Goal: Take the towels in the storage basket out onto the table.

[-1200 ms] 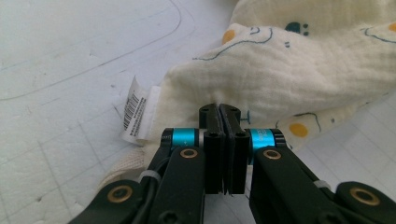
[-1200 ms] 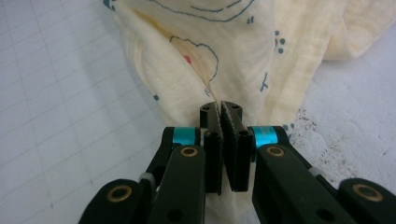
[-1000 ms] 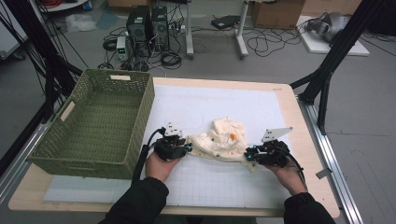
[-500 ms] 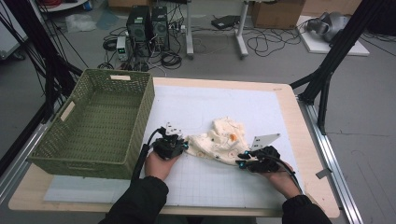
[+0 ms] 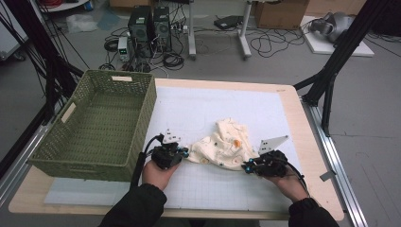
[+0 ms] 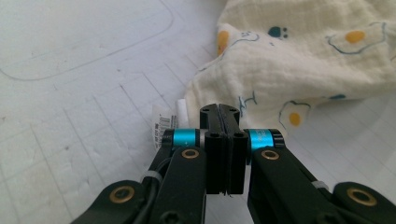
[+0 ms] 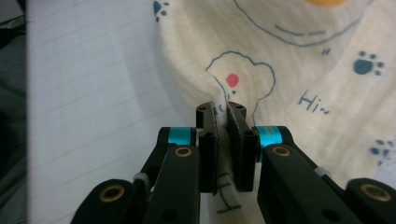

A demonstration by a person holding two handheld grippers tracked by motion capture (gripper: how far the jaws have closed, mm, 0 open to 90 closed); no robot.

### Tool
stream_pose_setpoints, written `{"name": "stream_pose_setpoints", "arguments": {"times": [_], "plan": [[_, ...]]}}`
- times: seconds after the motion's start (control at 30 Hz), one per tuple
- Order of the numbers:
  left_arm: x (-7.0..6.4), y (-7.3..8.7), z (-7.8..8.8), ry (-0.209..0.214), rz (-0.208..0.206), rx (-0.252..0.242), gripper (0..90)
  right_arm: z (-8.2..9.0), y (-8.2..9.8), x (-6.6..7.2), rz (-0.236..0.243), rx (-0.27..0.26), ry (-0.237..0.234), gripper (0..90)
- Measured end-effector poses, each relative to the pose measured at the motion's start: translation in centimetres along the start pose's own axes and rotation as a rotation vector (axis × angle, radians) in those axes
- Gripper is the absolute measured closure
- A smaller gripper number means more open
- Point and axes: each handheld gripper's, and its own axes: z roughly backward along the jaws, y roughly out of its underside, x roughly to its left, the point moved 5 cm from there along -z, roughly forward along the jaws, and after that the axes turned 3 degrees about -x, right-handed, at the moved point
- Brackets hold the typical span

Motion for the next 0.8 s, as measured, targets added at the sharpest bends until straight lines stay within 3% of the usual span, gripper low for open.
{"name": "stream_pose_setpoints", "arguments": {"times": [0.2,0.27,0.37,0.43,0.6,0.8], "plan": [[-2.1,0.5,2.8,0.046,-0.041,0.007,88.8,1.2,0.6,2.4,0.017,0.001,-0.049,83.8],[-2.8,0.8,3.3,0.082,-0.055,0.012,88.2,1.5,0.8,3.1,0.02,0.001,-0.078,81.0],[-3.1,0.5,3.6,0.102,-0.065,-0.007,75.5,2.1,0.4,3.6,0.025,-0.032,-0.096,71.1],[-3.0,0.0,3.3,0.115,-0.06,-0.016,67.4,2.5,-0.2,3.2,0.015,-0.061,-0.089,66.3],[-1.8,-1.4,1.4,0.106,-0.057,-0.034,65.6,2.3,-1.8,0.9,-0.004,-0.094,-0.018,62.3],[-0.4,-2.4,-1.9,0.113,0.005,-0.048,67.4,0.0,-2.8,-2.6,-0.015,-0.061,0.088,62.3]]}}
